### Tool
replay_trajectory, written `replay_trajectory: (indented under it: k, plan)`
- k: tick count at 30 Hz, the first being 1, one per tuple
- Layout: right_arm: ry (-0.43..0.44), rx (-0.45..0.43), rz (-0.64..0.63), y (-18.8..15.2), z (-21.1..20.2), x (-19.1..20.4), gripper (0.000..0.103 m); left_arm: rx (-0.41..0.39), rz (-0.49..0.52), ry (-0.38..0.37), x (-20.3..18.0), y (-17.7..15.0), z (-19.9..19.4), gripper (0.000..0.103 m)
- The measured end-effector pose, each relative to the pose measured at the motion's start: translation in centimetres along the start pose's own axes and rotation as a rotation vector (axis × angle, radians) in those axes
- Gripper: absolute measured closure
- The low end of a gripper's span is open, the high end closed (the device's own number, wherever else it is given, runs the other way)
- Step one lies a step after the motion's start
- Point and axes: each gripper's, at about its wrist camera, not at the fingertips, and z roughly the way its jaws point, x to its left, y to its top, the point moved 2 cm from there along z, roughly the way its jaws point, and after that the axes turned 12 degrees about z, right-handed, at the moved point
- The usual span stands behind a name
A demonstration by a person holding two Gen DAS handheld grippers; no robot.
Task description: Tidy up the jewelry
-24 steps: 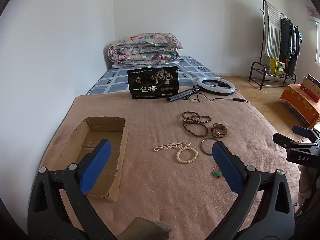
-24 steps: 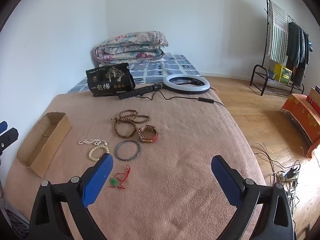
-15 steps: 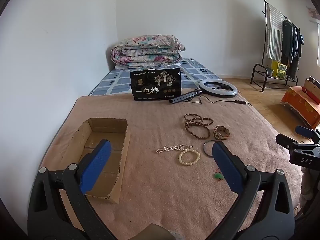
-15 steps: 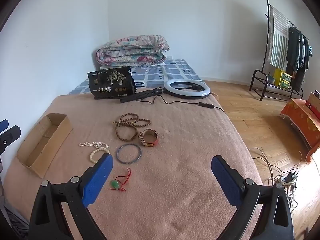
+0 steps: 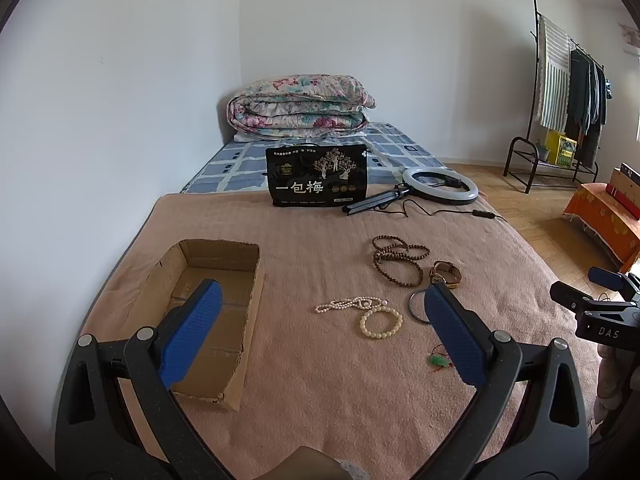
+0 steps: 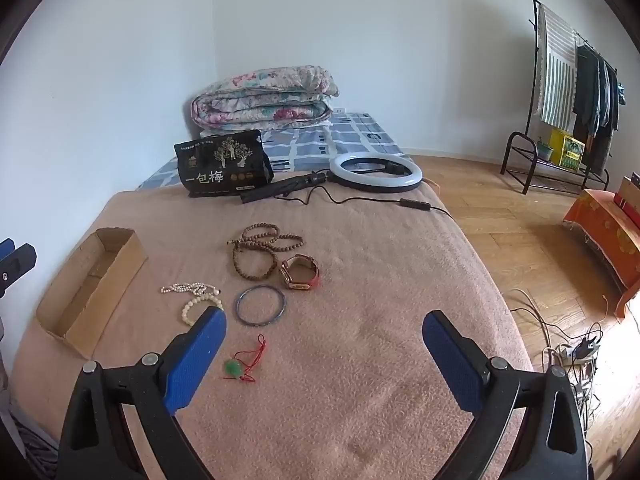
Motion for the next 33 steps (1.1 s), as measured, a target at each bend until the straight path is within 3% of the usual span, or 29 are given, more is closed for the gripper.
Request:
replay_trajectory:
  k: [33]
  plan:
    - [0.001, 0.003, -0.002, -0.78, 0.16, -0.46, 0.003, 0.000, 0.002, 0.000, 0.18, 0.05, 0.00, 0.000]
